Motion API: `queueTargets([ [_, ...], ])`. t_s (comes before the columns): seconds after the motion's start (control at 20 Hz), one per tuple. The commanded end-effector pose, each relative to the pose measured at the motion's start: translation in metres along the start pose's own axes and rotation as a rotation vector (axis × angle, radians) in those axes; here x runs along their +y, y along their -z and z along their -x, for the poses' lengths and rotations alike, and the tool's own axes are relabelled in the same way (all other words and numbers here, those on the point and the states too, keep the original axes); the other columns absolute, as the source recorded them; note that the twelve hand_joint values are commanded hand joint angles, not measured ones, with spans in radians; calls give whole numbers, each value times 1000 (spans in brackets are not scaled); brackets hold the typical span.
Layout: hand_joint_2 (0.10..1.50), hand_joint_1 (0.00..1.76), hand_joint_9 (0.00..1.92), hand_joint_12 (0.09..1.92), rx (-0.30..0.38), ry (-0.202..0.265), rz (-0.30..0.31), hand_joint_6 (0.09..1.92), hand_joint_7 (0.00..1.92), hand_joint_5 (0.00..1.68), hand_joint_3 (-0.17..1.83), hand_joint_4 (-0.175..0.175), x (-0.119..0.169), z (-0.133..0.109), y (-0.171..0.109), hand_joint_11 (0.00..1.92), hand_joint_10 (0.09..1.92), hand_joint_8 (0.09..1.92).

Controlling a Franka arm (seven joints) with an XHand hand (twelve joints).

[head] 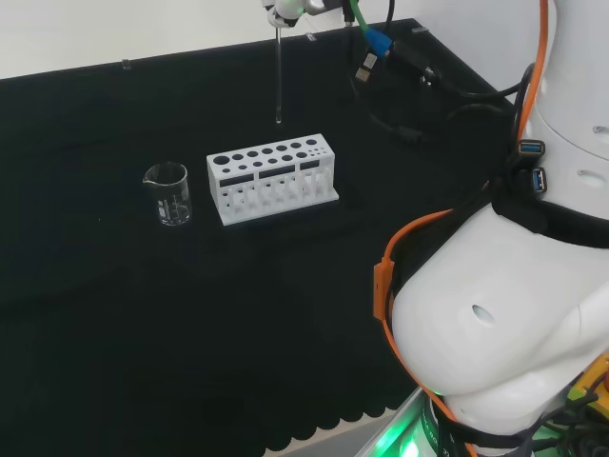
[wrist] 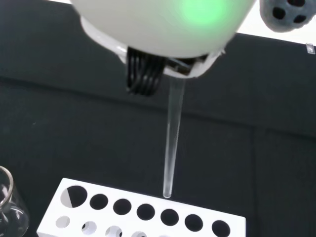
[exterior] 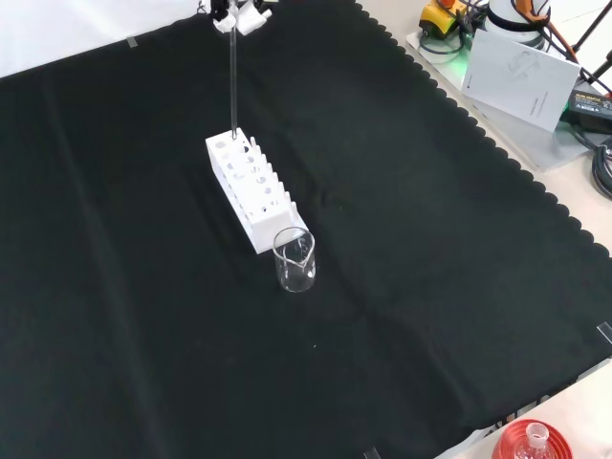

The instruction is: Stir in the beaker to the left of the white test tube rack with the glass rod.

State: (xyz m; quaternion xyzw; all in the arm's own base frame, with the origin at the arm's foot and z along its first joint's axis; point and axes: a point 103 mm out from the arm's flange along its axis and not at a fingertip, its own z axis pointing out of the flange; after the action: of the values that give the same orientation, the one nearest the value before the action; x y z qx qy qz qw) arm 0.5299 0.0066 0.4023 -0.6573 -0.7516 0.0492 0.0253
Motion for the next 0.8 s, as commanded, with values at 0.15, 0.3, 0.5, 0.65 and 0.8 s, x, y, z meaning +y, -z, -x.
queueTargets([
  [0.15,472,1342,1802,409,3,3,11,658,1527,1270,925,-175,-1,-2,2,1682,87,492],
  [0.3,471,1342,1803,408,-1,7,9,656,1529,1271,925,-175,0,-6,3,1683,87,489],
  [0.5,470,1342,1804,406,-1,25,8,654,1531,1273,927,-175,3,-17,3,1683,87,485],
  [0.65,469,1342,1804,405,-2,41,11,652,1532,1274,928,-175,5,-26,4,1683,87,483],
  [0.8,468,1342,1805,405,-6,59,11,651,1534,1275,928,-175,7,-39,4,1683,87,481],
])
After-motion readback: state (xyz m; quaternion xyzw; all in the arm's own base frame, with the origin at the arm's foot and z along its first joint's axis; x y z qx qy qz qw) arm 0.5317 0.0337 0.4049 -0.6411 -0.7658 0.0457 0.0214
